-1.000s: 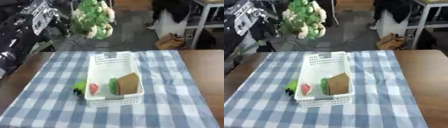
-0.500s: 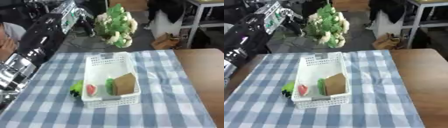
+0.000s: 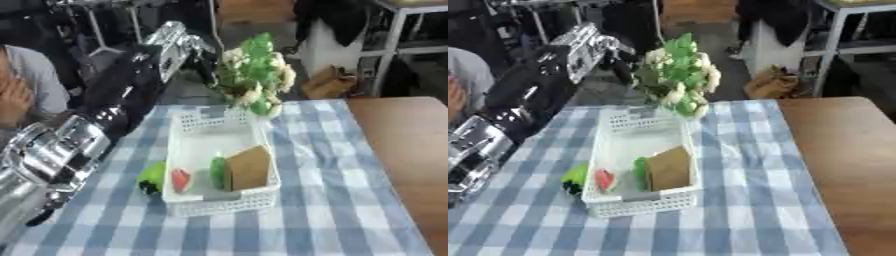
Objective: Pick up objects on the table and place them in the box.
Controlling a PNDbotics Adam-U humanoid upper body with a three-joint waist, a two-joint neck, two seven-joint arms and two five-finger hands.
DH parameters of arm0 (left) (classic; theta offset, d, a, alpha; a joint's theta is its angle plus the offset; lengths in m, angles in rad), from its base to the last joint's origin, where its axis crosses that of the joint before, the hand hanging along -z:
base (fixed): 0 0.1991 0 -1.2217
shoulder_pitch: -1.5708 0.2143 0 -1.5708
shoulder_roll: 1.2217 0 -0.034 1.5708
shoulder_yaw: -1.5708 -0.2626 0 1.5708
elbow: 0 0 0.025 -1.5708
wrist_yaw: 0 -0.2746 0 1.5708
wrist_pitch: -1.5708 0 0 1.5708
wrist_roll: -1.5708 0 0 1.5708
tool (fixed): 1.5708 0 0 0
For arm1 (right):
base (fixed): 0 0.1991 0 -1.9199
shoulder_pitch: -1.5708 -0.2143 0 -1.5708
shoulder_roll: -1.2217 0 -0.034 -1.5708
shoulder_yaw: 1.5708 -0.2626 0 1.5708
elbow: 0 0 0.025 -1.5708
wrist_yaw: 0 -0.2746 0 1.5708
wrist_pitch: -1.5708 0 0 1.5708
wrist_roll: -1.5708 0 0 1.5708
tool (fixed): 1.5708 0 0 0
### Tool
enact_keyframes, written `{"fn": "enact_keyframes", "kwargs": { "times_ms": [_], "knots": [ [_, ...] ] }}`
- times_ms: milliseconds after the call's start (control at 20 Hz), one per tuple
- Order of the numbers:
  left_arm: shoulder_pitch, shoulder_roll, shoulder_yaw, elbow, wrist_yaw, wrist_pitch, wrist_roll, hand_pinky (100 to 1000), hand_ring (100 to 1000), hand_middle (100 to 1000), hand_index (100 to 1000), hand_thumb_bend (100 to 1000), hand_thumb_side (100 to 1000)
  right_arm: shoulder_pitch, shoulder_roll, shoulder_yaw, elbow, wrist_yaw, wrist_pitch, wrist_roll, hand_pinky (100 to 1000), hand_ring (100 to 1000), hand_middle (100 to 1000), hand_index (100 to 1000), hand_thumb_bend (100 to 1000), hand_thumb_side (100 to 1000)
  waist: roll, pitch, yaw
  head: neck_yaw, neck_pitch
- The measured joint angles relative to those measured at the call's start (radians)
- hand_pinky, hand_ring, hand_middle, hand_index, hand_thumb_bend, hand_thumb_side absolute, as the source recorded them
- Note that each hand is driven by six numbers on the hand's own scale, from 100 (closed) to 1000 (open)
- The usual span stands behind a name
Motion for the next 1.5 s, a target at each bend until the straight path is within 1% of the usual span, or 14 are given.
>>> {"fn": "enact_keyframes", "kwargs": {
  "times_ms": [450, 1100, 1300, 1500],
  "knots": [
    [0.021, -0.049, 0.004, 0.034, 0.007, 0.009, 0.054, 100, 100, 100, 336, 100, 269, -0.001, 0.001, 0.004, 0.000, -0.006, 0.000, 0.000, 532, 516, 408, 454, 100, 506, 0.000, 0.000, -0.005, 0.001, -0.001],
    [0.073, -0.050, 0.002, 0.005, 0.036, 0.017, 0.074, 100, 100, 100, 334, 100, 267, -0.001, 0.001, 0.004, 0.000, -0.008, 0.001, 0.001, 532, 515, 408, 454, 100, 505, 0.000, 0.000, -0.004, 0.009, -0.002],
    [0.079, -0.056, -0.001, 0.006, 0.030, 0.019, 0.076, 100, 100, 100, 335, 100, 268, -0.001, 0.001, 0.004, 0.000, -0.008, 0.001, 0.002, 531, 515, 408, 454, 100, 505, 0.000, 0.000, -0.004, 0.009, -0.009],
    [0.080, -0.064, 0.004, 0.018, 0.037, 0.030, 0.077, 100, 100, 100, 333, 100, 266, 0.000, 0.001, 0.004, 0.000, -0.009, 0.001, 0.003, 531, 514, 407, 453, 100, 503, 0.000, 0.000, -0.002, 0.010, -0.009]
  ]
}}
